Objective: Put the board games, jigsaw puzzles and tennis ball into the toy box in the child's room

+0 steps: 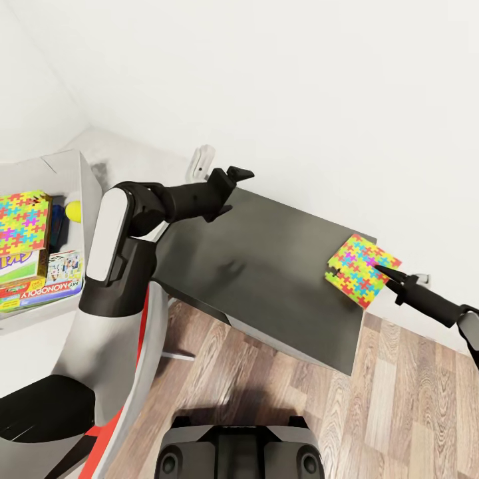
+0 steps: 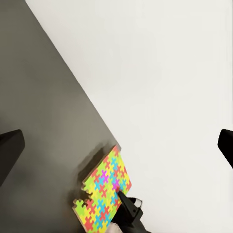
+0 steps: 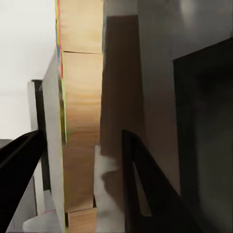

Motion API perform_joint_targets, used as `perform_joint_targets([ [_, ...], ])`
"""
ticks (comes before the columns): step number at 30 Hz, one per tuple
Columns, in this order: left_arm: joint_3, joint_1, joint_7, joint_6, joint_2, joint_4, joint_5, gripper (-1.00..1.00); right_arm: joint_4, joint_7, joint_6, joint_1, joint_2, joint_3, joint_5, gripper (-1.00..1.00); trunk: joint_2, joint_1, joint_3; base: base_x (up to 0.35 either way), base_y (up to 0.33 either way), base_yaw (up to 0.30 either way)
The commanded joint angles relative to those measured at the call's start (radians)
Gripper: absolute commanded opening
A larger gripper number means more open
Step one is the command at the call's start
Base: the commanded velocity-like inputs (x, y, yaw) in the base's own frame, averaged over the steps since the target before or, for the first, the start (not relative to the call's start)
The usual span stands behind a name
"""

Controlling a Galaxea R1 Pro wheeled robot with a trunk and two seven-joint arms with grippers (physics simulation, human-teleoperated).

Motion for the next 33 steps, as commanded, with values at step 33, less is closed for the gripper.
perform_joint_targets([
  [33,-0.066,-0.005,-0.017,0.003,-0.002,-0.019,0.023,1.00,-0.246,0.123,0.088,0.090,-0.014,0.006,0.005,-1.00,-0.001,0.000,0.007,0.000,0.000,0.000],
])
